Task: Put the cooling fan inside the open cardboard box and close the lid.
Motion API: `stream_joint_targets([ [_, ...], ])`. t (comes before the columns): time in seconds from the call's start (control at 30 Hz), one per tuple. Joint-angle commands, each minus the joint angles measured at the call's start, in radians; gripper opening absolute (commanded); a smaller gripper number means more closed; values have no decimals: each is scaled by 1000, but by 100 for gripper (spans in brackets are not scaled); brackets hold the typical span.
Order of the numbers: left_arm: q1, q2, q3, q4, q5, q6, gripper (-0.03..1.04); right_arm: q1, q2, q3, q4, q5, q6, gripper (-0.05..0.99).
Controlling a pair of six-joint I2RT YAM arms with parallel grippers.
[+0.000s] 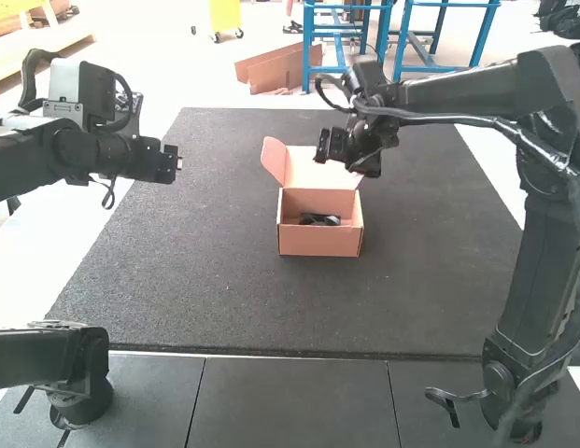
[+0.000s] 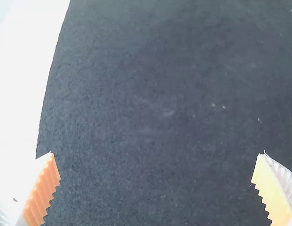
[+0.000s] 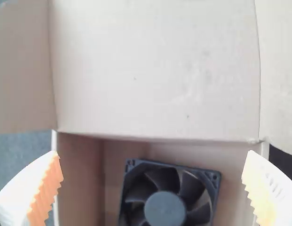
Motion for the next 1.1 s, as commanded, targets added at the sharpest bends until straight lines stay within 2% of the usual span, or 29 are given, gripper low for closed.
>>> stream_joint_targets([
  [0.0,-8,51,52,32,13,-6,97,-44,-132,26,11,-57,-24,89],
  [0.17,-14,153,78,86,15,-7,97,-101,-251,-76,35,-8,-187,90],
  [0.23,-30,196,92,116,13,-7,97,-125,-297,-134,60,-4,-259,90],
  [0.3,-54,241,109,145,7,-9,97,-148,-342,-195,108,-3,-291,90],
  [0.4,-95,310,149,174,-1,-17,97,-174,-391,-278,201,17,-303,90],
  [0.67,-188,498,276,222,-59,-59,97,-219,-397,-336,249,17,-343,90],
  [0.83,-194,607,354,240,-79,-72,97,-236,-366,-313,253,14,-345,90],
  [1.07,-172,730,439,270,-102,-84,97,-242,-299,-251,247,11,-345,90],
])
